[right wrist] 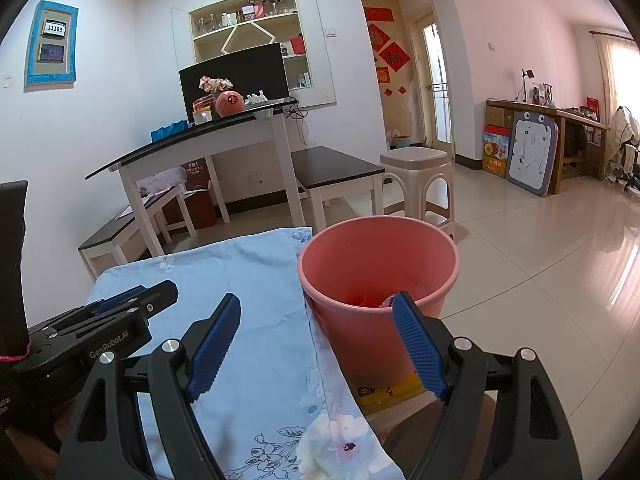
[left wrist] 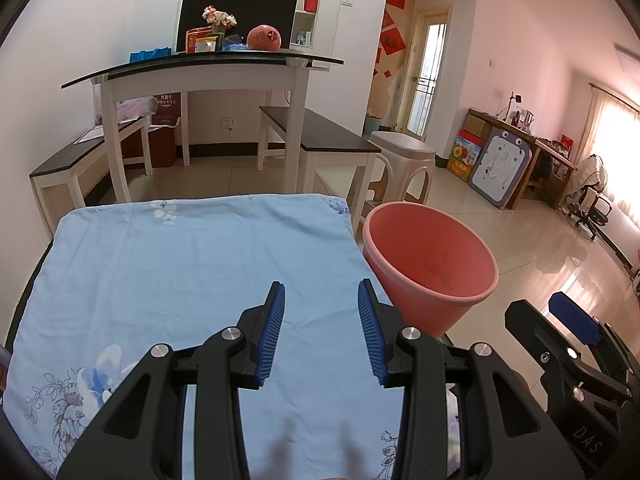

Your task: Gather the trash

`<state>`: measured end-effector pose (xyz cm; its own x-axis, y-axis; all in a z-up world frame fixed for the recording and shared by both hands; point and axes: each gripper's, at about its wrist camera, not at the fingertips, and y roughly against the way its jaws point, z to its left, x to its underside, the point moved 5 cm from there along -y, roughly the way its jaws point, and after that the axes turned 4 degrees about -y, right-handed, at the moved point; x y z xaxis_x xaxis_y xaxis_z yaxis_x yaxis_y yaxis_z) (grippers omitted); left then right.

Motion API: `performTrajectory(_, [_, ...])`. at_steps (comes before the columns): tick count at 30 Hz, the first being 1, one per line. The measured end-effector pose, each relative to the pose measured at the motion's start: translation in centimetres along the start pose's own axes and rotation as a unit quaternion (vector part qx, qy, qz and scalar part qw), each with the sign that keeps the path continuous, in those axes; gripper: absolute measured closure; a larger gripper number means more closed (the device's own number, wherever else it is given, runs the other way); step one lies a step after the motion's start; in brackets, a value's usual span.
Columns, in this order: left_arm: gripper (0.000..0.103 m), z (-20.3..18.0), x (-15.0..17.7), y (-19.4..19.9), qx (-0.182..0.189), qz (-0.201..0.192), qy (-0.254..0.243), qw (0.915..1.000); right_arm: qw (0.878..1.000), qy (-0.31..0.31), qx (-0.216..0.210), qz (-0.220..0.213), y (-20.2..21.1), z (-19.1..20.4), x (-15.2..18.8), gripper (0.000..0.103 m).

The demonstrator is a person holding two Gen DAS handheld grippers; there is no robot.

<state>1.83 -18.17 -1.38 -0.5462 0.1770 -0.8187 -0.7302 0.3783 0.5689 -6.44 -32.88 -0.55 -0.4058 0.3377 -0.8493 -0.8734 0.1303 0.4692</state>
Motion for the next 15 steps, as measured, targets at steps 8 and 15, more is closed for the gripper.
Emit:
performTrajectory(8, [0.065,-0.01,0.03,-0.02,0.000,0.001,-0.001,1.0000,1.000,-0.001,0.000,0.001,0.01,-0.01,0.05,0.026])
performTrajectory(15, [0.065,0.02,0.05,-0.19,0.000,0.002,0.001,1.0000,1.000,-0.004,-0.001,0.008,-0.52,0.17,0.25,0.026])
